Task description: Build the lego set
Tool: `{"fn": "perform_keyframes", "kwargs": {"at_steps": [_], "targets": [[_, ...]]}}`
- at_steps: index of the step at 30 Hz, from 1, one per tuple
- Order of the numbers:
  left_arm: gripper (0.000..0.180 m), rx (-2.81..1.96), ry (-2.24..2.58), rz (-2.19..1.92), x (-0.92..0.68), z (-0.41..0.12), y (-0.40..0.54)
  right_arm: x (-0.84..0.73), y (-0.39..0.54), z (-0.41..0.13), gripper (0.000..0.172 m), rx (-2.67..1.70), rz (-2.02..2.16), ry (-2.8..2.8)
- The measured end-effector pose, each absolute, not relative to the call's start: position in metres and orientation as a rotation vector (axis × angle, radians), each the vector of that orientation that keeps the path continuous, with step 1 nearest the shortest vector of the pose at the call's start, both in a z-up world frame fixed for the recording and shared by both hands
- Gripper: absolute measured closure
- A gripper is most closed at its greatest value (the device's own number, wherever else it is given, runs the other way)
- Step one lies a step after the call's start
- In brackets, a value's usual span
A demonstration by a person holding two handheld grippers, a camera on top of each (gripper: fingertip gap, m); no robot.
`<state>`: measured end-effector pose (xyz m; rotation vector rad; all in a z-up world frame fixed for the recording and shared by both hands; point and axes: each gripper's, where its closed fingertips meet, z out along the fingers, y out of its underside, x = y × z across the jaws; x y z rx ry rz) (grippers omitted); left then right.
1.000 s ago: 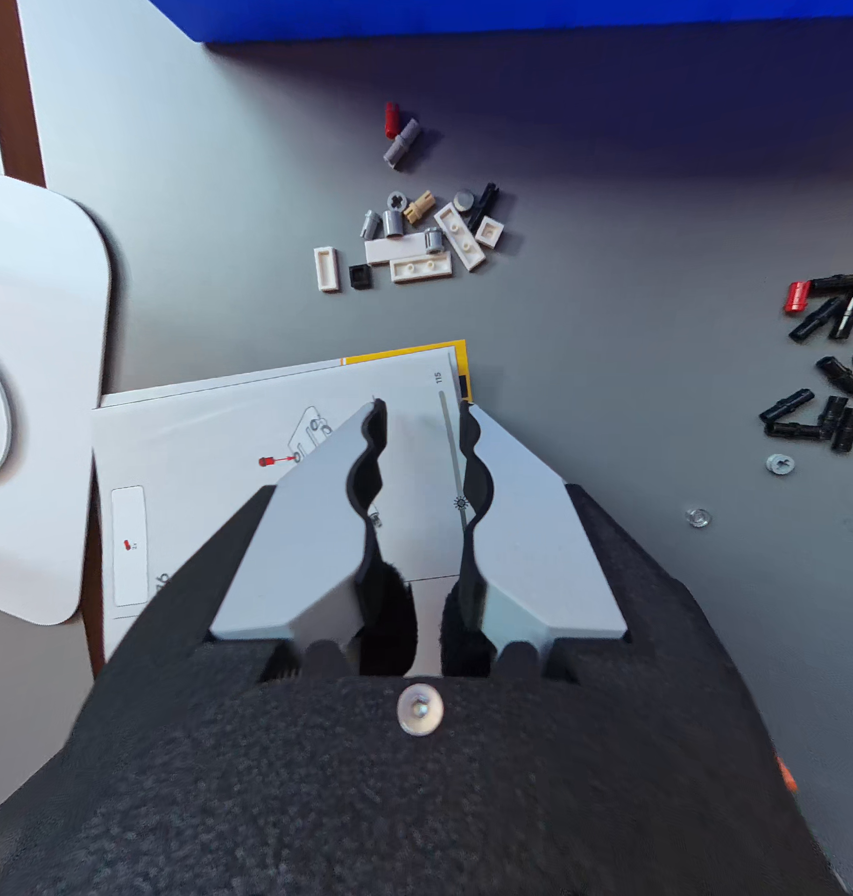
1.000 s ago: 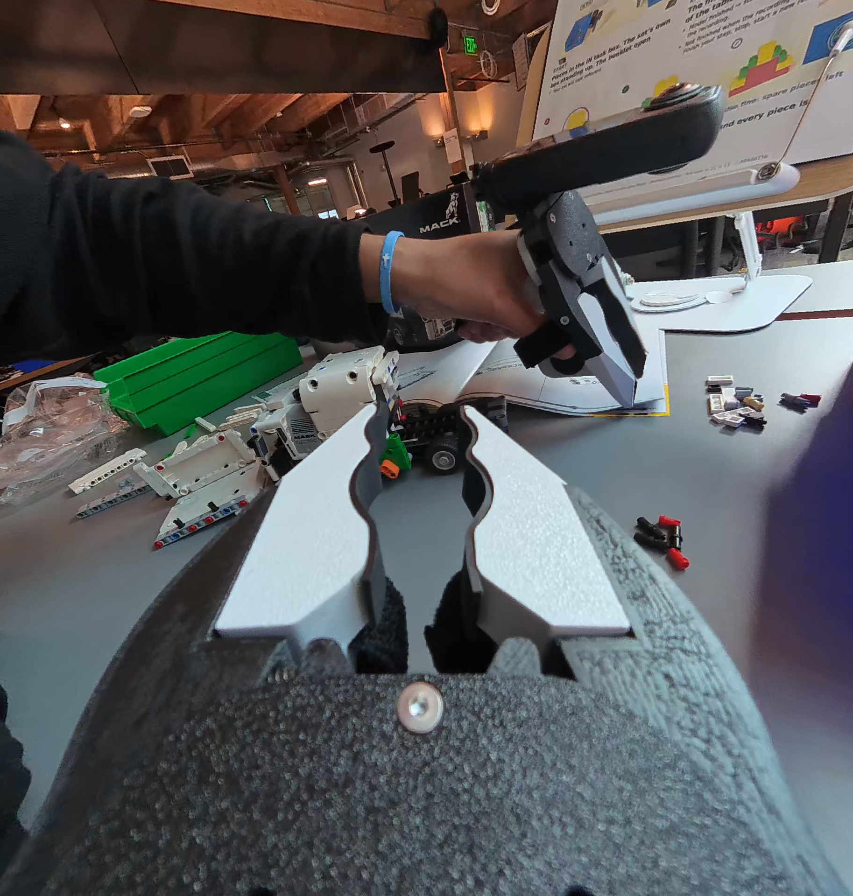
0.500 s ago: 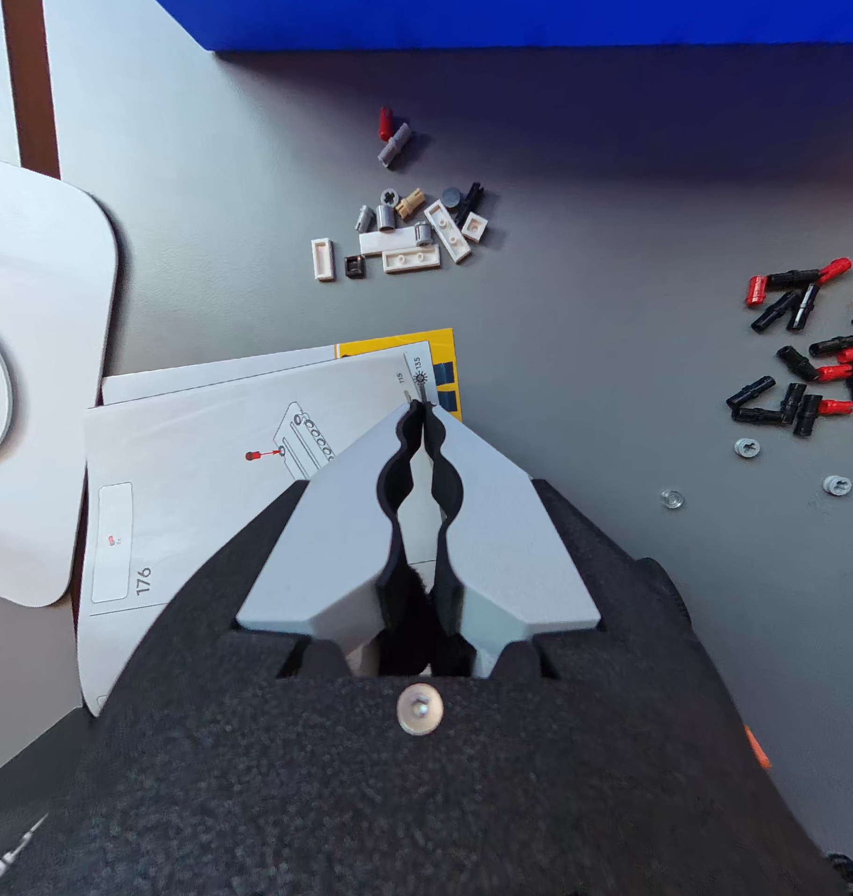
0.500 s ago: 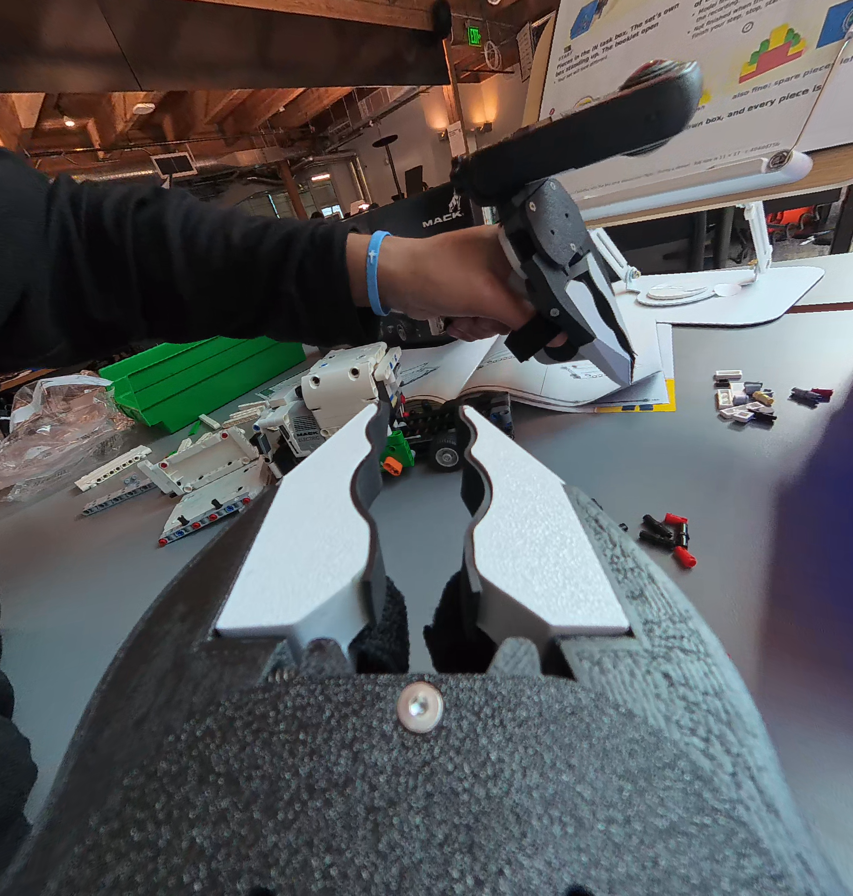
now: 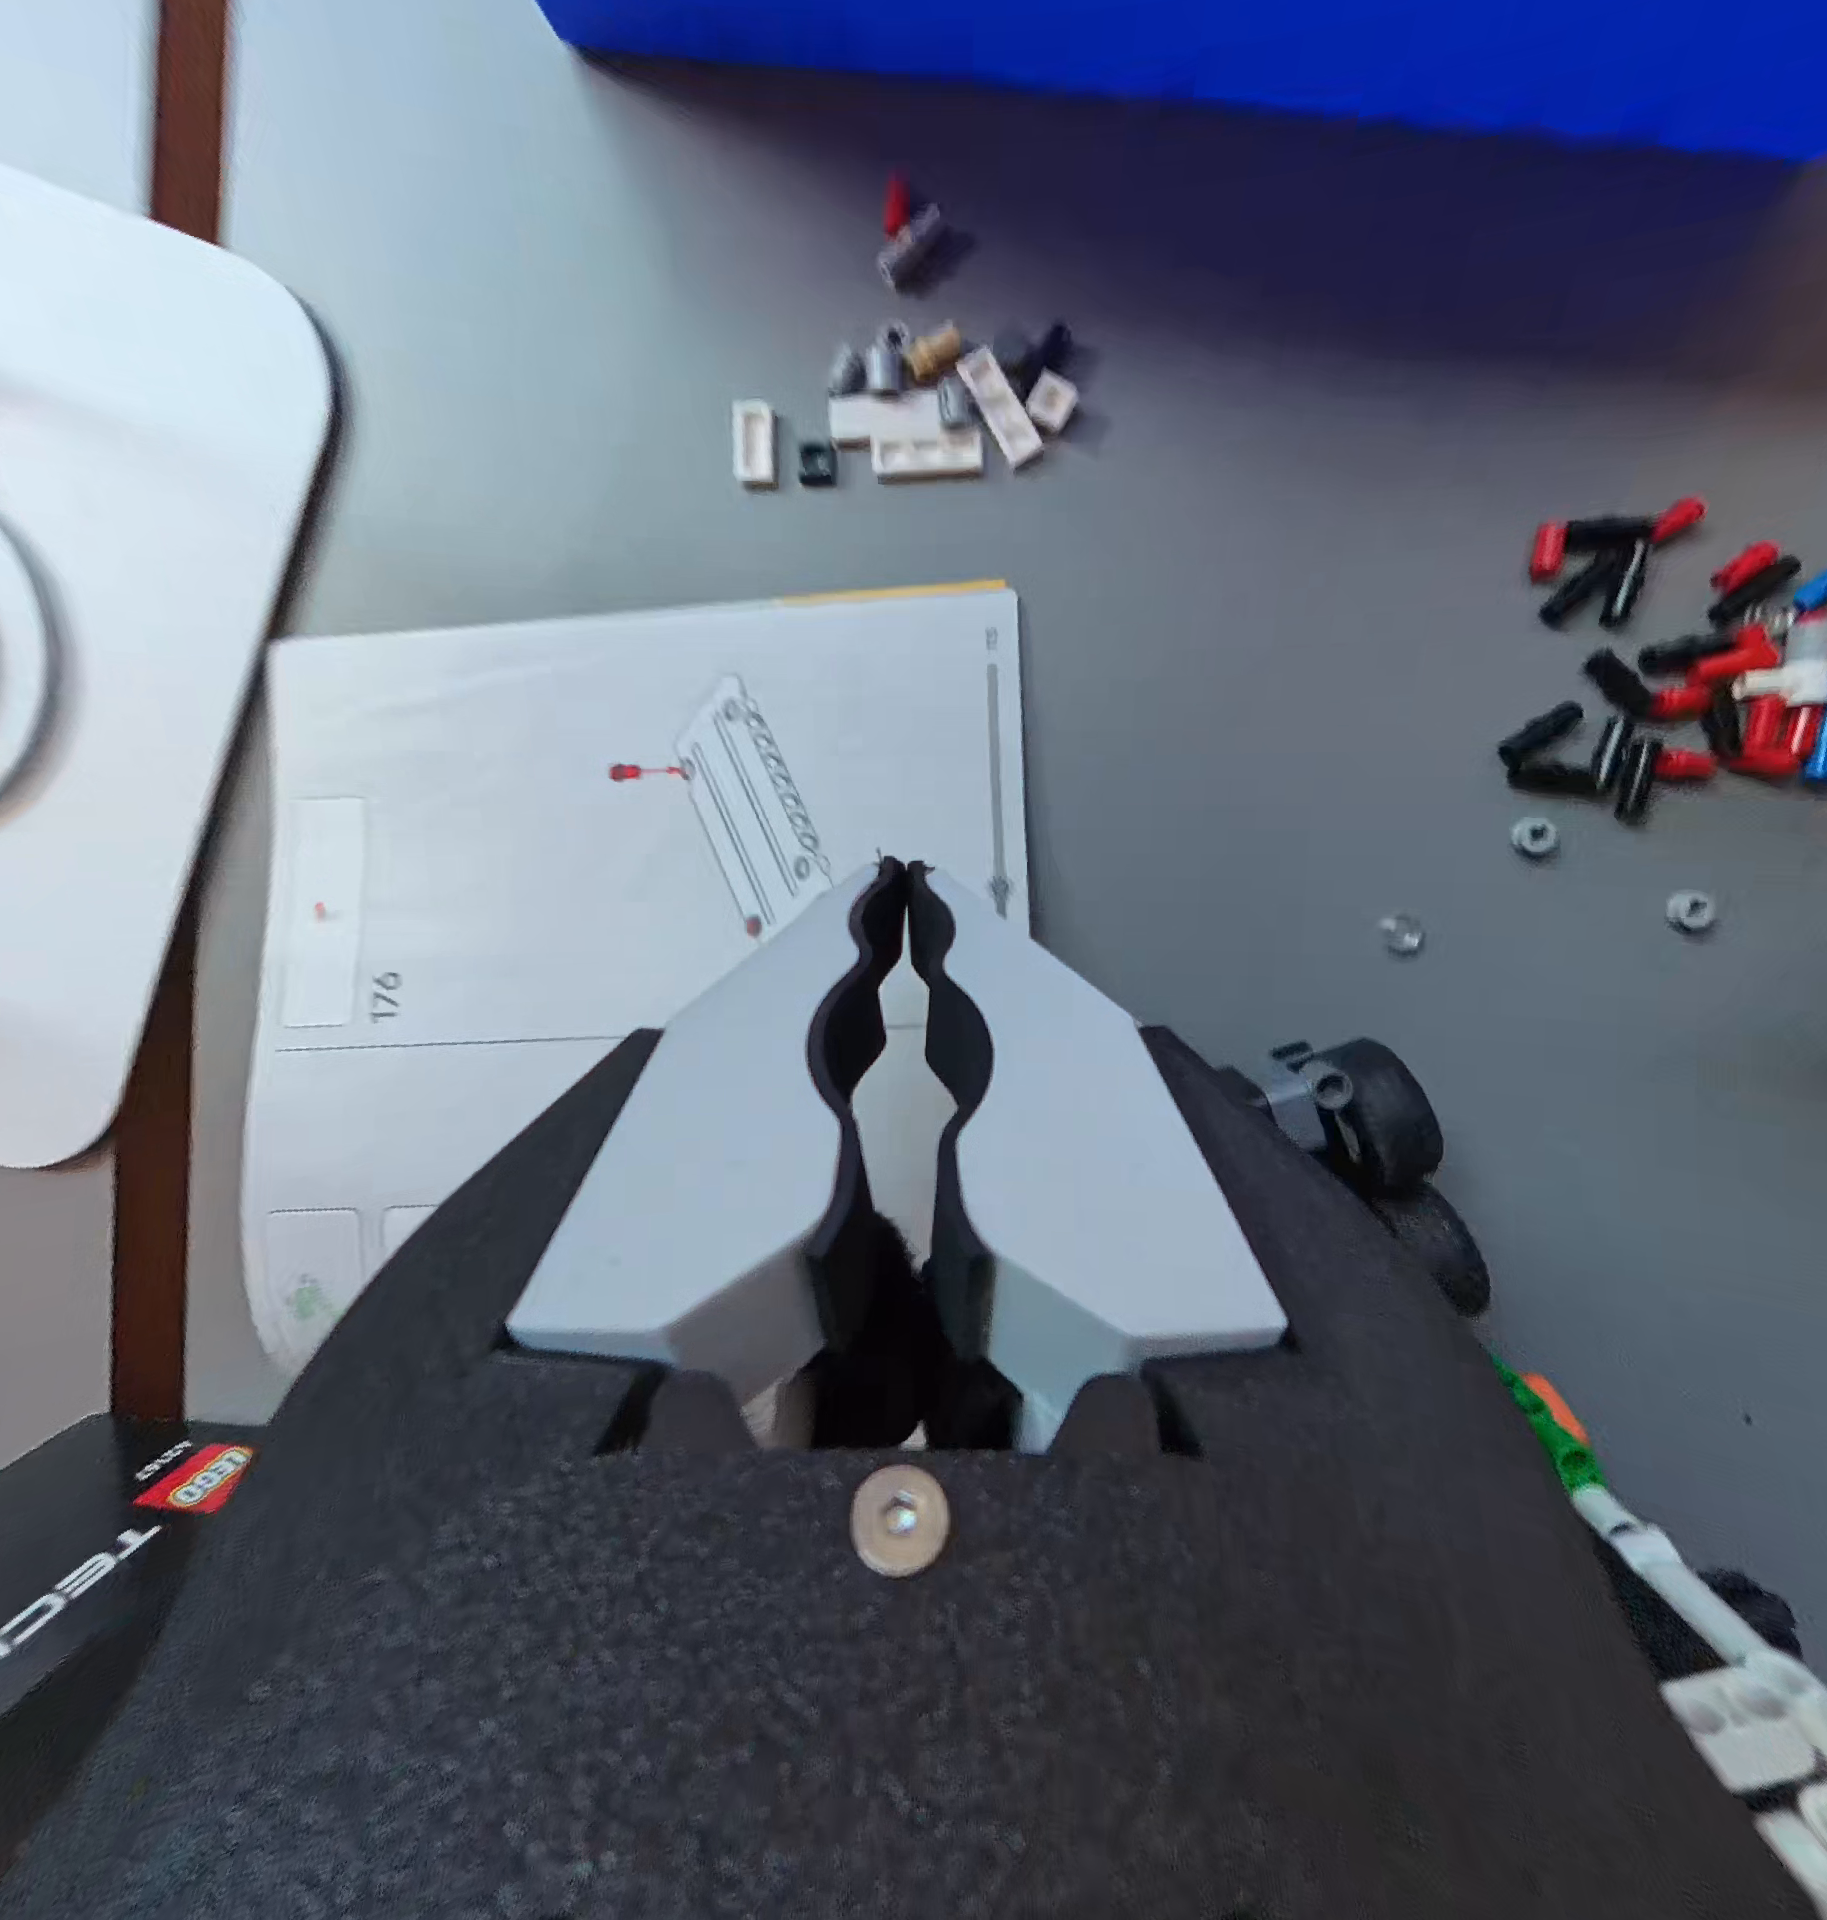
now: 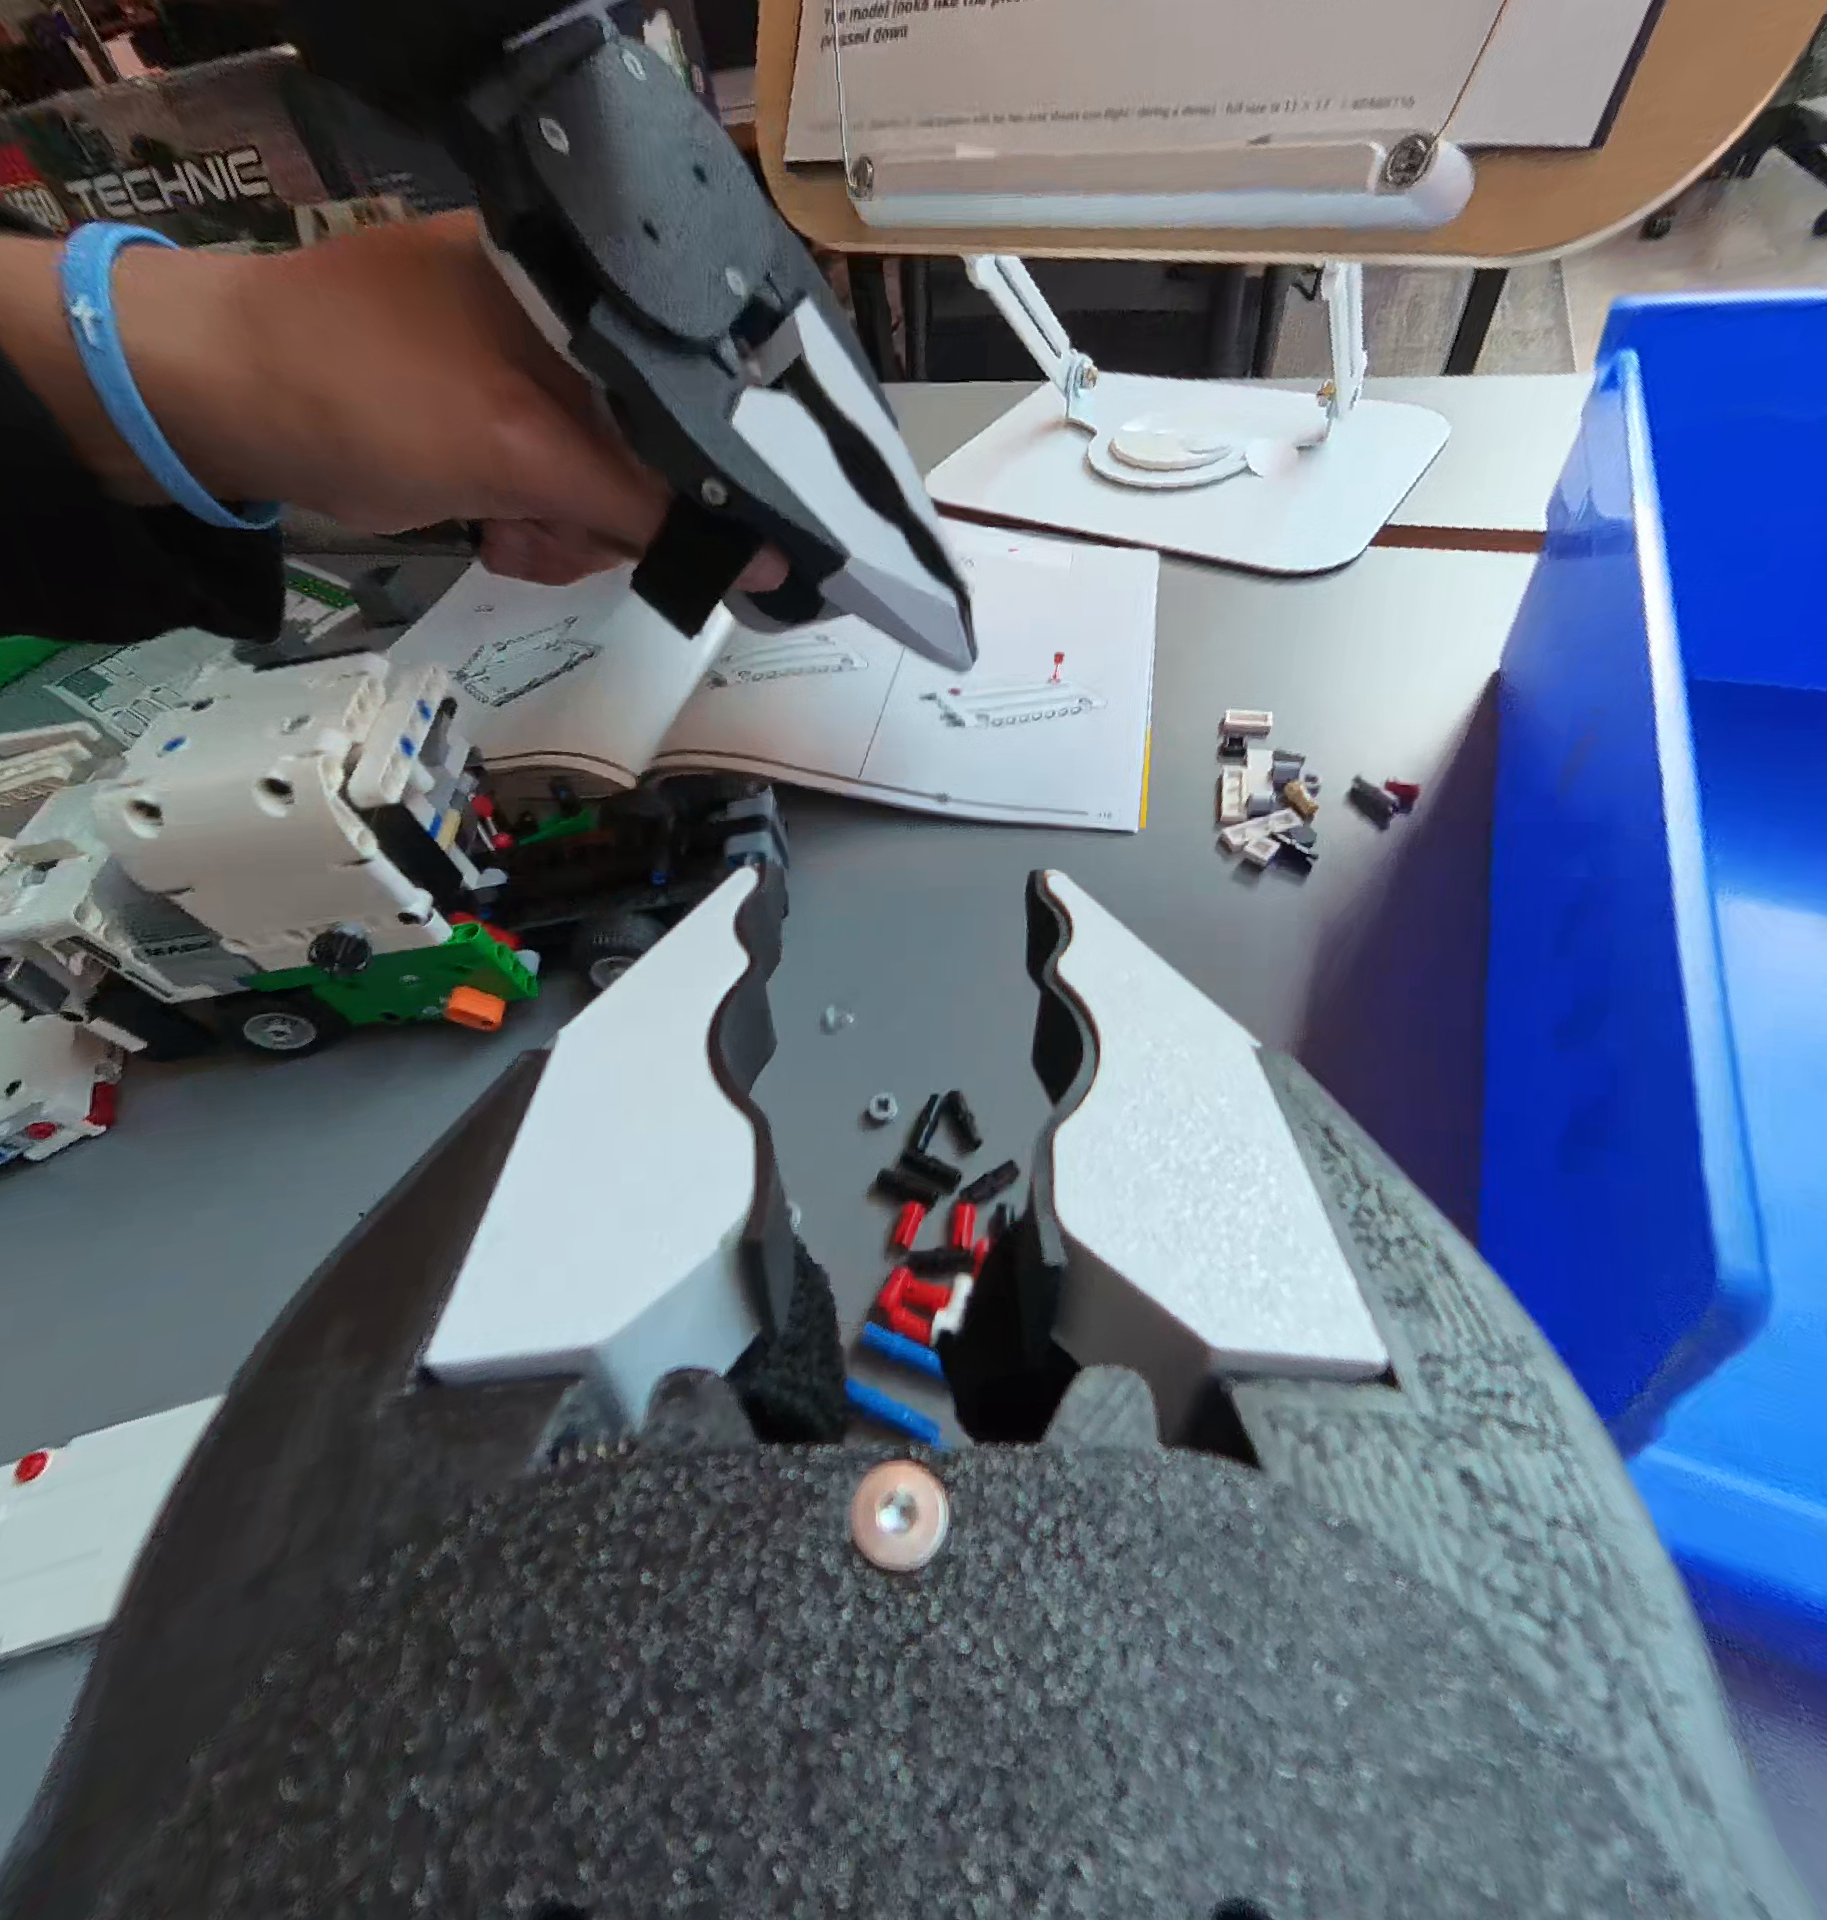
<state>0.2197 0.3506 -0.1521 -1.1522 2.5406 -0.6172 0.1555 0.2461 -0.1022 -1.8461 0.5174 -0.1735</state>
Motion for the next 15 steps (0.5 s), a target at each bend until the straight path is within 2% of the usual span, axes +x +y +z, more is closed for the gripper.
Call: {"fn": "perform_keyframes", "kwargs": {"at_steps": [2, 3, 4, 5, 7, 12, 13, 14, 15], "targets": [[0.179, -1.127, 2.617, -0.524, 0.213, -0.165, 0.356, 0.163, 0.254, -0.099, 0.126, -1.858, -0.194, 0.483], [0.158, -1.087, 2.600, -0.508, 0.217, -0.168, 0.359, 0.163, 0.256, -0.100, 0.127, -1.870, -0.201, 0.470], [0.125, -1.043, 2.597, -0.498, 0.220, -0.171, 0.360, 0.159, 0.258, -0.101, 0.127, -1.876, -0.196, 0.456], [0.107, -1.019, 2.602, -0.483, 0.223, -0.175, 0.360, 0.154, 0.258, -0.104, 0.129, -1.876, -0.188, 0.452], [0.088, -1.006, 2.643, -0.498, 0.224, -0.183, 0.354, 0.142, 0.257, -0.110, 0.132, -1.872, -0.166, 0.471], [0.085, -1.015, 2.688, -0.558, 0.226, -0.192, 0.345, 0.112, 0.249, -0.123, 0.136, -1.839, -0.106, 0.526], [0.094, -1.026, 2.689, -0.556, 0.226, -0.192, 0.346, 0.109, 0.247, -0.124, 0.137, -1.837, -0.107, 0.535], [0.113, -1.027, 2.682, -0.553, 0.226, -0.191, 0.348, 0.106, 0.245, -0.125, 0.137, -1.832, -0.104, 0.539], [0.121, -1.017, 2.666, -0.548, 0.227, -0.189, 0.350, 0.104, 0.244, -0.124, 0.137, -1.826, -0.098, 0.541]]}}
